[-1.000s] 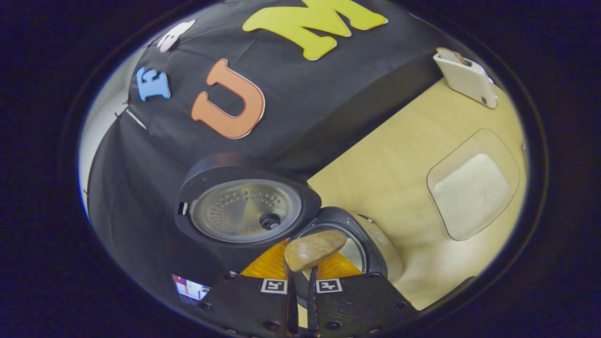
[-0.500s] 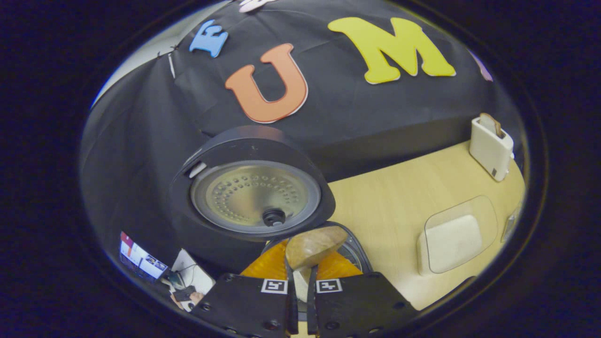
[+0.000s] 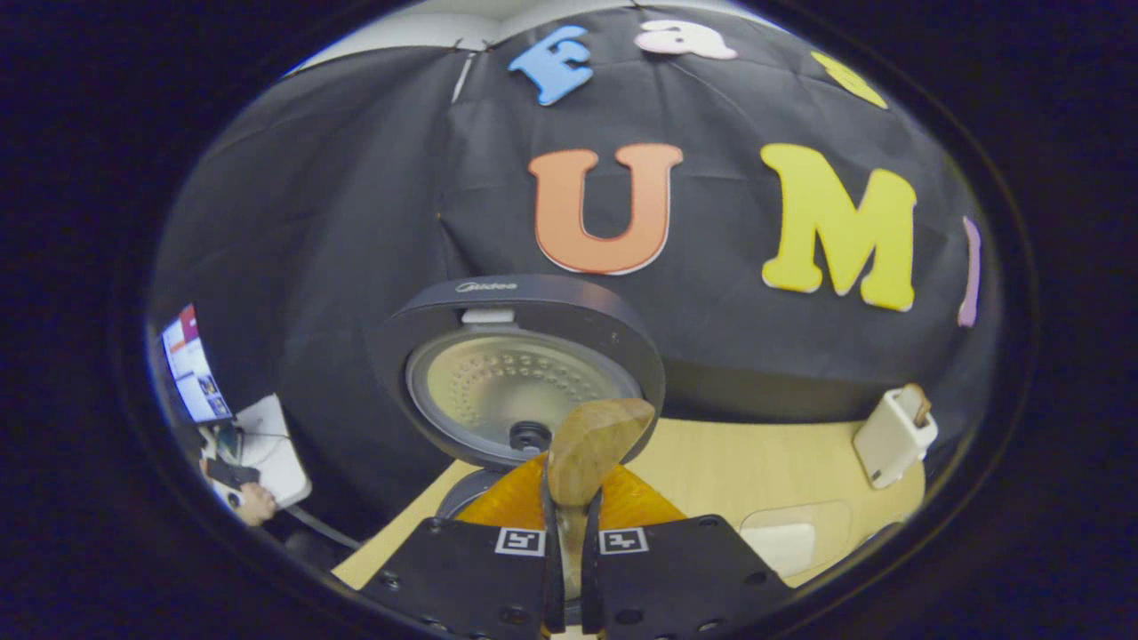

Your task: Close the left gripper, press the button to open the rice cooker; take a wooden spoon from the chopstick holder with the right hand, scoop a spoonful of rice and pour it into the rice cooker, then put the wooden spoon back into the chopstick holder.

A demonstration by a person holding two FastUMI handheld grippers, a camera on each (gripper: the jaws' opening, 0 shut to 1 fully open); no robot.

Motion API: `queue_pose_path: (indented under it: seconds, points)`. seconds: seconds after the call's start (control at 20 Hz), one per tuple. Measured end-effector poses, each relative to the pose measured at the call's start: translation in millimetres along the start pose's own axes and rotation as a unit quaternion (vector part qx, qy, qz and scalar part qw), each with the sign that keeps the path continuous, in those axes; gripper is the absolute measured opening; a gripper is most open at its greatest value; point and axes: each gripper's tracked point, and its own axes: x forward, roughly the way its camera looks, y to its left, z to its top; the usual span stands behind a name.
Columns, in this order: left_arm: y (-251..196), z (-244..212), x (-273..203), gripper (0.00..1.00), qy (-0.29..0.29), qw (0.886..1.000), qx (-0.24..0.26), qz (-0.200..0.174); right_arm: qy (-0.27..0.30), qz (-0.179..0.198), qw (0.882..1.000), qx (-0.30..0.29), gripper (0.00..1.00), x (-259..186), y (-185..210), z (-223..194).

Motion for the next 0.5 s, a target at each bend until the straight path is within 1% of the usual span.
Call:
queue_pose_path:
  seconds: [0.15, 0.35, 0.5]
  points:
    - [2, -3, 4, 0.98, 0.004, 1.0, 0.009, 0.009, -0.022, -0.013, 0.997, -0.068, 0.07, -3, 10, 6]
    - [2, -7, 6, 0.98, 0.01, 1.0, 0.012, 0.01, -0.041, -0.033, 0.989, -0.139, 0.07, -4, 18, 14]
    - [3, -9, 7, 0.98, 0.014, 1.0, 0.013, 0.008, -0.051, -0.035, 0.987, -0.15, 0.07, -9, 23, 11]
